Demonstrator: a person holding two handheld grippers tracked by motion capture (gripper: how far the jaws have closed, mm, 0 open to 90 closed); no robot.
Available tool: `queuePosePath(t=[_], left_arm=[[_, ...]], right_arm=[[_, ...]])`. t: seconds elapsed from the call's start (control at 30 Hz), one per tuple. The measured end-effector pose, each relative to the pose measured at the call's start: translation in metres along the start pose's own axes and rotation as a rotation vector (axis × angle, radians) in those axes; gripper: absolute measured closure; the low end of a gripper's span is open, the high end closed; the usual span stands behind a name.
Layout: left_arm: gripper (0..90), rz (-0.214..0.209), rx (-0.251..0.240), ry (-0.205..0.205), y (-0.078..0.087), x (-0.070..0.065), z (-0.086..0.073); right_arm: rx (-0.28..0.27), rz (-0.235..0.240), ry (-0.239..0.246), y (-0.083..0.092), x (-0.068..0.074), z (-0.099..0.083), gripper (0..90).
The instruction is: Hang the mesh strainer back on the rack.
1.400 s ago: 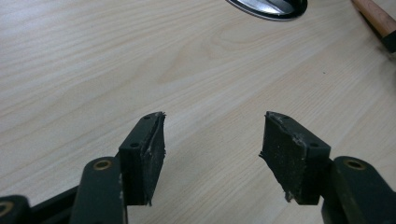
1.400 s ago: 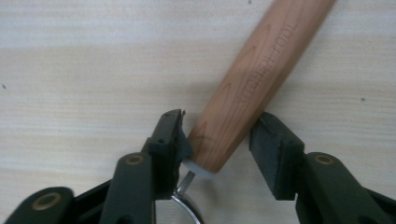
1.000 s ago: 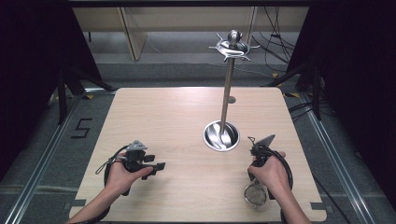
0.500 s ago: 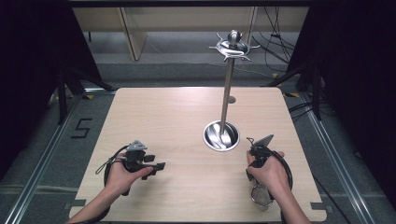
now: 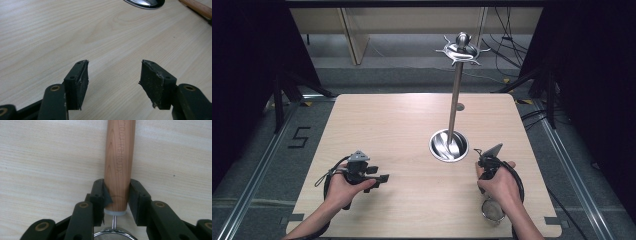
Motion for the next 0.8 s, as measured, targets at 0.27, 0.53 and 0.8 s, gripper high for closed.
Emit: queuePosePath(t=[0.27,0.53,0.8], left_arm=[[38.5,0.01,0.006,-0.007,0.002,0.001,0.0],[38.6,0.001,0.004,-0.012,0.002,0.002,0.0],[38.5,0.004,0.003,-0.009,0.002,0.002,0.0]], right_arm=[[0.001,0.049,0.033,0.002,-0.001,-0.002,68.9],[-0.097,0.055,0.069,0.012,-0.003,-0.007,69.0],[-0.183,0.112,0.082,0.023,-0.001,-0.016,69.1]])
Point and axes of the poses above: each handheld gripper's, and its own axes: y roughly backward along the jaws, z roughly out of its top, x roughly to its left, the point moved 3 cm from there along -y, roughly forward along the jaws, and after that the axes turned 1 degree about z, right-handed, at the moved point
